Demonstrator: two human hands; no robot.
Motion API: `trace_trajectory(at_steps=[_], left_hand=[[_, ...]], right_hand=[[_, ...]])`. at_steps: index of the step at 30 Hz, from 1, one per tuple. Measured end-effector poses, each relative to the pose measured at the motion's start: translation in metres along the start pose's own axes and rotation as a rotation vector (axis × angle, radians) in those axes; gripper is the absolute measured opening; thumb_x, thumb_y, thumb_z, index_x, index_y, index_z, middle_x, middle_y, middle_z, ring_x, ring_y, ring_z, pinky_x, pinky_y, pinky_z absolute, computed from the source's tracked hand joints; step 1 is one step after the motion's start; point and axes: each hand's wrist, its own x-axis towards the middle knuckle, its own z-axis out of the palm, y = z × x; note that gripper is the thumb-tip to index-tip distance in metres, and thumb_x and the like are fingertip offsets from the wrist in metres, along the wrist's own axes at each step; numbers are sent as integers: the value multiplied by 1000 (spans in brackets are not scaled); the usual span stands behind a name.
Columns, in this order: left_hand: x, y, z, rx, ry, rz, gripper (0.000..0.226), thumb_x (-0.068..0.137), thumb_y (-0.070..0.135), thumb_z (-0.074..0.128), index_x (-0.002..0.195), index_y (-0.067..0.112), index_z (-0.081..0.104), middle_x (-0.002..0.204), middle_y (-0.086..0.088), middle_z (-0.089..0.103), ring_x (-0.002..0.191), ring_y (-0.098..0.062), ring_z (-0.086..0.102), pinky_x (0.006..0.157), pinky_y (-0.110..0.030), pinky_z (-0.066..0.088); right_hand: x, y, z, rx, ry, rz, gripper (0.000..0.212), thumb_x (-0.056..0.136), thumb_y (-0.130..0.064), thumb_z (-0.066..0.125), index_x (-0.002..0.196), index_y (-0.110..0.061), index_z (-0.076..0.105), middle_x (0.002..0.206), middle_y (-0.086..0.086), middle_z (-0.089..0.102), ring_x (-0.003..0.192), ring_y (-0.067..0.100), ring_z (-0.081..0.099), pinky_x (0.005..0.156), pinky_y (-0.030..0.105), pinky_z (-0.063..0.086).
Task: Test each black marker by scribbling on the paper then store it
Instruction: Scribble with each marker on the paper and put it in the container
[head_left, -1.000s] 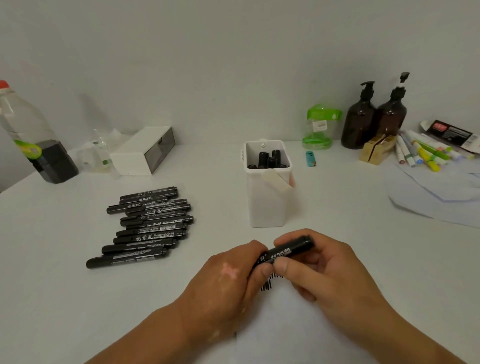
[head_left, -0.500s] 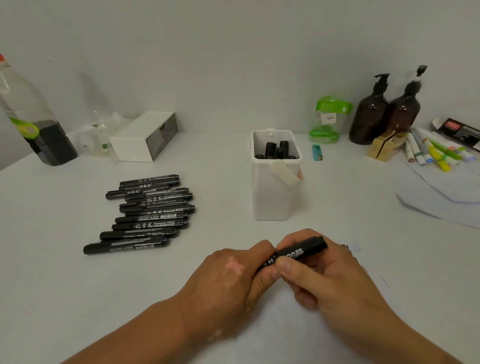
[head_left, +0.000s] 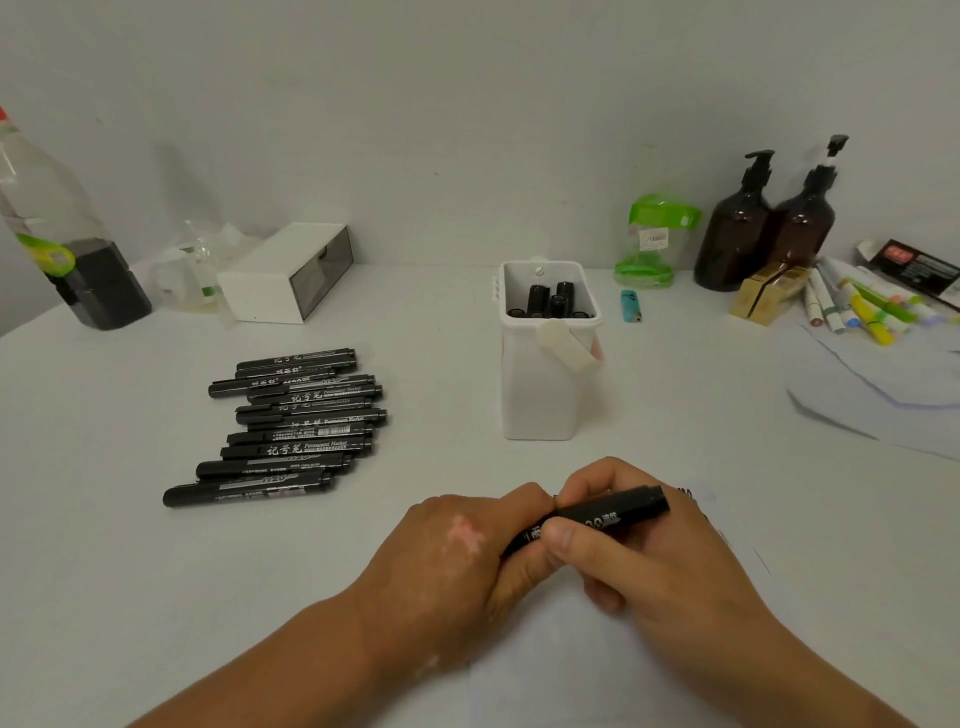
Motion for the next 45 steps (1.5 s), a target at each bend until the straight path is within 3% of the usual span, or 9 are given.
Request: trace_trajectory(at_steps=[3, 7, 9, 12, 15, 19, 26, 32, 45], left_hand=[[0, -5, -1, -2, -44, -59, 37, 92, 67, 45, 112, 36, 52, 84, 18, 58, 71, -4, 53, 65, -27, 47], [-3, -14, -1, 70, -82, -110, 63, 76, 81, 52, 124, 41, 48, 108, 23, 53, 95, 1, 51, 85, -19, 44], [-3, -16, 1, 119, -103, -101, 70, 72, 84, 54, 127, 40, 50, 115, 24, 49, 105, 1, 46, 92, -17, 38], [-3, -17, 3, 176, -138, -115, 80, 67, 89, 53, 131, 41, 51, 120, 23, 46, 108, -2, 41, 97, -23, 36], [-3, -17, 3, 196, -177, -128, 82, 67, 90, 51, 134, 43, 50, 121, 24, 43, 109, -3, 39, 100, -28, 36], [-4, -17, 1, 188, -179, -135, 79, 67, 89, 52, 132, 45, 51, 120, 25, 41, 108, -3, 39, 99, -29, 36], [-5, -18, 1, 197, -184, -136, 78, 68, 88, 53, 132, 43, 51, 120, 24, 41, 108, -3, 39, 99, -30, 36], [-5, -18, 2, 194, -190, -140, 80, 68, 88, 52, 134, 43, 50, 121, 24, 40, 109, -3, 39, 100, -30, 36], [-5, -19, 2, 177, -190, -137, 80, 67, 88, 53, 133, 43, 51, 121, 23, 41, 109, -3, 40, 100, -30, 37]], right_hand=[[3, 3, -6, -13, 97, -6, 27, 66, -39, 80, 77, -19, 66, 56, 8, 55, 49, 17, 46, 45, 23, 39], [9, 6, -21, 211, 245, -11, 15, 68, -21, 74, 70, -13, 61, 51, 6, 43, 48, 20, 36, 42, 26, 28], [8, 6, -29, 199, 246, -8, 8, 73, -19, 67, 78, -15, 72, 53, 10, 53, 48, 21, 45, 40, 26, 35], [6, 5, -33, 193, 165, 32, 32, 69, -26, 66, 93, -10, 79, 69, 21, 69, 58, 27, 62, 46, 30, 48], [6, 3, -26, 34, 140, 67, 33, 62, -34, 71, 88, -15, 77, 66, 15, 69, 57, 24, 63, 51, 29, 51], [6, 4, -14, -216, 147, 101, 9, 69, -27, 75, 75, -22, 70, 51, 2, 62, 42, 16, 54, 43, 22, 44], [6, 9, -9, -499, 163, 106, 10, 77, -25, 78, 80, -30, 70, 54, -8, 66, 43, 3, 53, 46, 12, 38], [6, 9, -8, -563, 191, 75, 12, 75, -25, 79, 79, -34, 71, 64, -13, 68, 58, 2, 59, 51, 8, 41], [5, 7, -9, -558, 155, 104, 15, 74, -18, 77, 76, -31, 71, 59, -12, 66, 51, 0, 53, 46, 7, 37]])
